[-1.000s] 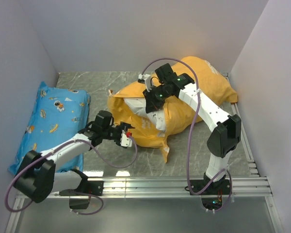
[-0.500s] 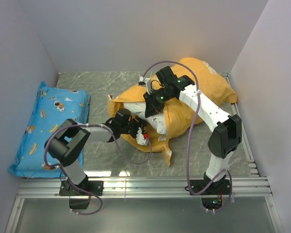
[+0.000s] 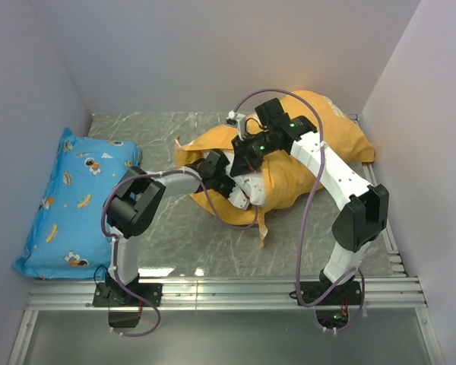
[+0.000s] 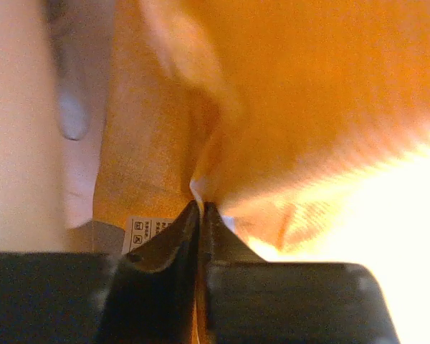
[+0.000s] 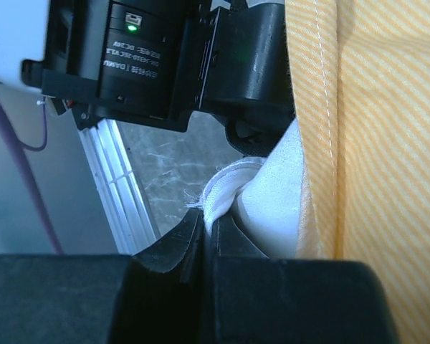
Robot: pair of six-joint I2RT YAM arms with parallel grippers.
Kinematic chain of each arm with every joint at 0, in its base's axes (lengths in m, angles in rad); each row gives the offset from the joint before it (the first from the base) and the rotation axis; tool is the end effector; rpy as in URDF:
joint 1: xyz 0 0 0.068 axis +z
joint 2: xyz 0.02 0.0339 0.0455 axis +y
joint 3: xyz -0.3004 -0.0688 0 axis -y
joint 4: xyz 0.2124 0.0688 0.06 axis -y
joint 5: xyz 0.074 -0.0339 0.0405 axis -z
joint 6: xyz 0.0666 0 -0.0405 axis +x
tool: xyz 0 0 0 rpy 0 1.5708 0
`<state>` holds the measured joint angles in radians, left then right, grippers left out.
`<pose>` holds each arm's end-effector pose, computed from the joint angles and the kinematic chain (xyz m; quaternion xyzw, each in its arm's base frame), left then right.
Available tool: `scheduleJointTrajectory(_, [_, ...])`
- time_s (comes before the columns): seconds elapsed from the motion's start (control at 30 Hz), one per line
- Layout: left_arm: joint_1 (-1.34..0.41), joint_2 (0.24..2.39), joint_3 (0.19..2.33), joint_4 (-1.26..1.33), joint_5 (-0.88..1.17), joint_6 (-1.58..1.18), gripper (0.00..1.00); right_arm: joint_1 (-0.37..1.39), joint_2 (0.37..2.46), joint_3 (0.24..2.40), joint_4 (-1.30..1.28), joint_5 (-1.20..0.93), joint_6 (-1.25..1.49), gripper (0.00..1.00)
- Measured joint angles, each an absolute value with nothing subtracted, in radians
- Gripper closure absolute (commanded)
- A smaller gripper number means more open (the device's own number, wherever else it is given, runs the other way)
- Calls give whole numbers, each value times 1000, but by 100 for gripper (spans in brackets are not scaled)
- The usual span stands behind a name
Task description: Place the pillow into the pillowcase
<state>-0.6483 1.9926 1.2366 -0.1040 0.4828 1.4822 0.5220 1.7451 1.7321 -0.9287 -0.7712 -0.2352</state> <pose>0.3205 -0.2815 0.1847 0.8367 0.3681 -0.0681 0.3997 0.2862 0.2182 0.3681 -0.4338 0.7757 0.3950 0.2326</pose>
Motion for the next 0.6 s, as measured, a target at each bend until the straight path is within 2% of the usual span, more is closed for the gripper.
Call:
scheduleJointTrajectory(0.07, [-649,2000,1259,-164,471,1495,100,513,1745,1731,-928,-764,-233,100])
scheduleJointTrajectory(0.2, [-648,1959,1217,-258,465,1518,100,517,1745,1715,-933,-723,-233,100])
scheduleJointTrajectory(0.37, [-641,1757,1079,-429,483,1532,100,535,1751,1650,-912,-622,-239,100])
scheduleJointTrajectory(0.6, [-640,1455,1042,-630,550,1536,100,546,1852,1578,-835,-474,-231,100])
